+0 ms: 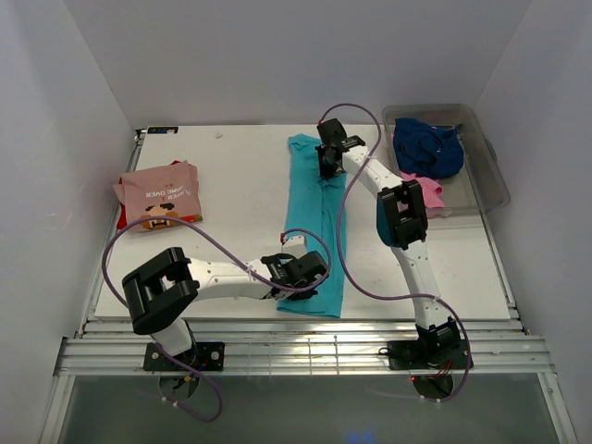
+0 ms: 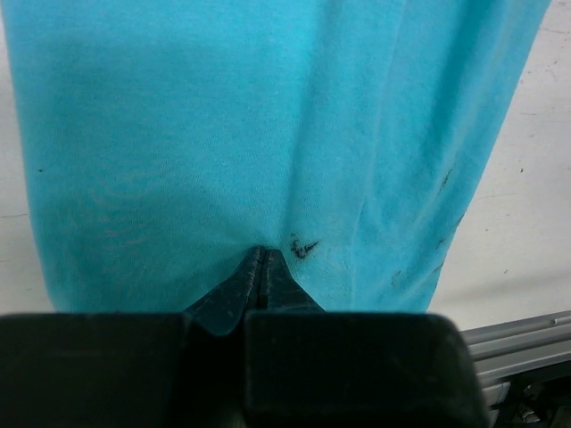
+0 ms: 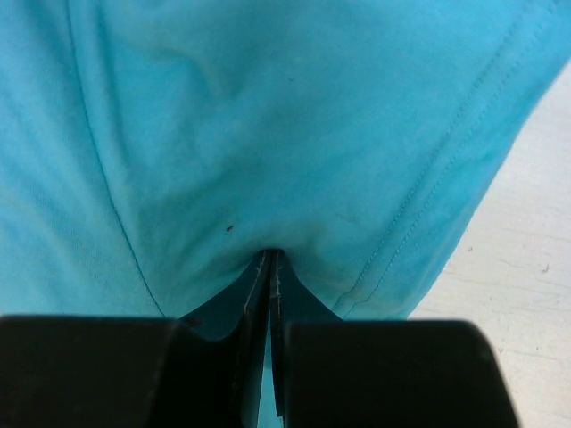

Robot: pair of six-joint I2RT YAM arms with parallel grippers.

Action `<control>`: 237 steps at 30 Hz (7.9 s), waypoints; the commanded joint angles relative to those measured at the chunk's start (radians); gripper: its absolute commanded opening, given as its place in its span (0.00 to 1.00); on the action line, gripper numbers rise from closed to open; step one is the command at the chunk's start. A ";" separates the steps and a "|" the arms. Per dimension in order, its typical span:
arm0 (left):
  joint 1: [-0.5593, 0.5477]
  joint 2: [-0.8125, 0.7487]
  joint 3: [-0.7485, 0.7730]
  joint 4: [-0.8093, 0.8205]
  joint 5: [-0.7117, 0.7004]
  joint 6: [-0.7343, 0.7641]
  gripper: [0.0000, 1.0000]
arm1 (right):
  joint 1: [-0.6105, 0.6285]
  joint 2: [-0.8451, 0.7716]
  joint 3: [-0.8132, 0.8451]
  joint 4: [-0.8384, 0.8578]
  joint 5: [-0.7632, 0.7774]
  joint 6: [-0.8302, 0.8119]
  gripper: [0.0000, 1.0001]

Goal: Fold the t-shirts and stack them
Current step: Rotate the tshirt 90 degrees, then grab the bottom of the folded rectangular tshirt with both arms, then fold the folded rectangular tshirt in 1/3 of the way, then grab one side of the 2/3 rectangular tshirt with both arms

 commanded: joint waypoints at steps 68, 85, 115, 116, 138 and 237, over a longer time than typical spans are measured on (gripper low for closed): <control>-0.033 -0.294 -0.278 -0.034 -0.048 -0.008 0.63 | 0.695 -1.310 -1.690 0.268 0.120 0.669 0.57; -0.041 -0.185 -0.189 -0.132 -0.006 -0.042 0.00 | 0.707 -1.280 -1.684 0.260 0.097 0.666 0.08; 0.346 0.134 0.391 0.001 0.054 0.482 0.00 | 0.447 -0.949 -1.187 0.134 0.368 0.352 0.08; 0.353 0.152 0.435 0.000 0.057 0.492 0.00 | 0.438 -0.938 -1.175 0.139 0.365 0.332 0.08; 0.617 0.483 0.839 -0.003 0.209 0.627 0.00 | 0.157 -0.529 -0.667 0.165 0.293 0.090 0.08; 0.280 -0.621 -0.057 0.044 -0.076 0.430 0.74 | 0.226 -1.361 -1.391 0.168 0.068 0.142 0.68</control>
